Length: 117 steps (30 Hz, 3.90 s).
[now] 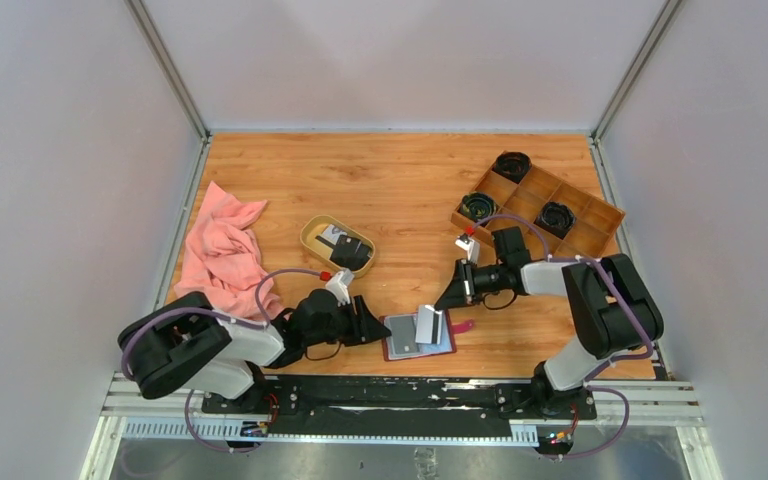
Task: Put the credit cards into the card holder
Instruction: Insert the credit card into the card holder.
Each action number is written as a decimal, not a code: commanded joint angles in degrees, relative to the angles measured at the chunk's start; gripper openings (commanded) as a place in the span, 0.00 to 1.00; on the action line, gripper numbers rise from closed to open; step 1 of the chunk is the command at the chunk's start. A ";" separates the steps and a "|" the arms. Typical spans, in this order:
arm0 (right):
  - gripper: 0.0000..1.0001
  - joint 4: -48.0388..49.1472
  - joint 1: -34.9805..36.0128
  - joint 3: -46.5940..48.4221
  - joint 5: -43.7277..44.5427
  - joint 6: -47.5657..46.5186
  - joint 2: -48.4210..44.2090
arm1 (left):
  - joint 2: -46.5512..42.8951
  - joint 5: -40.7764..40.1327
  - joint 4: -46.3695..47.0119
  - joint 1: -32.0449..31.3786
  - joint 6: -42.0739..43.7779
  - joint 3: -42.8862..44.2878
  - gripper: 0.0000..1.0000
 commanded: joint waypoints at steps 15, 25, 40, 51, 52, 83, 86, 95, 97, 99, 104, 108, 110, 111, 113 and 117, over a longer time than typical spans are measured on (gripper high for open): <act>0.00 -2.90 -4.31 0.03 2.55 -3.17 -4.74 | 8.58 -4.77 -5.40 -0.66 -1.18 -0.94 0.38; 0.00 1.90 -4.48 -1.91 0.86 0.51 -3.94 | 8.68 -4.18 -5.40 -0.68 -0.83 -0.63 0.38; 0.00 4.00 -6.81 -2.51 -3.81 1.79 -5.48 | 8.71 -4.14 -5.40 -0.68 -0.84 -0.63 0.38; 0.00 6.22 -6.48 -3.62 -3.93 3.60 -3.96 | 8.81 -3.96 -5.32 -0.68 -0.80 -0.47 0.38; 0.00 6.30 -6.40 -3.58 -3.92 3.60 -3.66 | 8.69 -3.96 -5.33 -0.68 -0.81 -0.45 0.38; 0.00 8.79 -5.22 -5.02 -4.45 6.04 -3.09 | 9.08 -3.63 -5.31 -0.67 -0.66 -0.17 0.38; 0.00 9.03 -4.99 -5.05 -4.60 6.40 -3.12 | 9.12 -3.61 -5.29 -0.68 -0.63 -0.16 0.38; 0.00 8.77 -5.03 -5.20 -5.09 6.49 -4.51 | 8.90 -3.61 -5.31 -0.68 -0.66 -0.34 0.38; 0.00 7.05 -5.01 -5.16 -4.55 5.38 -5.73 | 8.61 -3.65 -5.26 -0.68 -0.71 -0.45 0.38; 0.00 5.68 -5.03 -5.20 -4.29 4.56 -6.76 | 8.64 -3.70 -5.29 -0.68 -0.72 -0.45 0.38; 0.00 4.79 -4.99 -5.54 -3.38 4.18 -7.59 | 8.77 -3.48 -5.26 -0.68 -0.66 -0.34 0.38; 0.00 5.05 -5.03 -5.31 -3.13 4.07 -5.77 | 8.67 -3.45 -5.31 -0.68 -0.64 -0.34 0.38; 0.00 5.60 -4.98 -5.20 -3.13 4.35 -4.91 | 8.73 -3.37 -5.30 -0.68 -0.59 -0.35 0.38; 0.00 6.18 -4.91 -5.28 -3.13 4.74 -4.55 | 8.87 -3.38 -5.21 -0.68 -0.65 -0.31 0.38; 0.00 7.35 -4.85 -5.52 -3.35 5.46 -4.06 | 8.85 -3.31 -5.15 -0.68 -0.61 -0.35 0.38; 0.00 8.86 -4.64 -5.72 -3.48 6.55 -3.67 | 8.88 -3.30 -5.13 -0.68 -0.66 -0.35 0.38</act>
